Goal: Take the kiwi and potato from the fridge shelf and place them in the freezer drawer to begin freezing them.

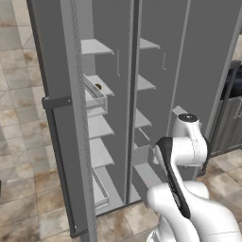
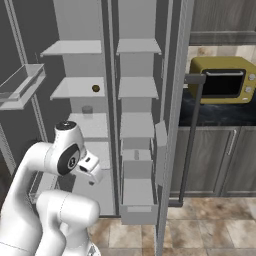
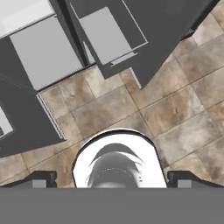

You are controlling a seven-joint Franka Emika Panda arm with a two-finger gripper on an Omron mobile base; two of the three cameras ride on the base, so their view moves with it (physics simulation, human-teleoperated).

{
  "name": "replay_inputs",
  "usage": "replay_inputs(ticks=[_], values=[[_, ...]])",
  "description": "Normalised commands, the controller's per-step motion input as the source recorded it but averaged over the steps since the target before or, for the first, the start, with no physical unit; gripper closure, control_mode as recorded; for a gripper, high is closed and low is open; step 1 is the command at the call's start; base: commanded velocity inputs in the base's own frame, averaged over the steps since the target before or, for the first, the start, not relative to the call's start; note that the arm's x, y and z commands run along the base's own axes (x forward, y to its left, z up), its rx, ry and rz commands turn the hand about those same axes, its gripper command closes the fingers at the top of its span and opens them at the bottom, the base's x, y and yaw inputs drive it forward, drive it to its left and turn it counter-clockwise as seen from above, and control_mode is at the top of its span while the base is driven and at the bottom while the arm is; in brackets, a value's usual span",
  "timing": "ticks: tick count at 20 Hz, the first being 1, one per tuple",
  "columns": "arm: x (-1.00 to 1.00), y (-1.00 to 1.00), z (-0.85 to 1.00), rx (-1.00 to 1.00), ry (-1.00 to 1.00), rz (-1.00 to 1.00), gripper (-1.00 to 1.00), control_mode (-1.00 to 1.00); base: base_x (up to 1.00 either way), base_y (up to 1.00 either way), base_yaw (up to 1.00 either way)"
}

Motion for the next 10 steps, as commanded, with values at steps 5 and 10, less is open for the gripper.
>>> replay_inputs(ticks=[5,10], values=[[-0.17,0.05,-0.04,0.02,0.0,0.02,-1.0,-1.0,0.0,0.0,0.0],[0.0,0.04,0.0,0.01,0.01,0.02,-1.0,1.0,0.19,0.47,0.16]])
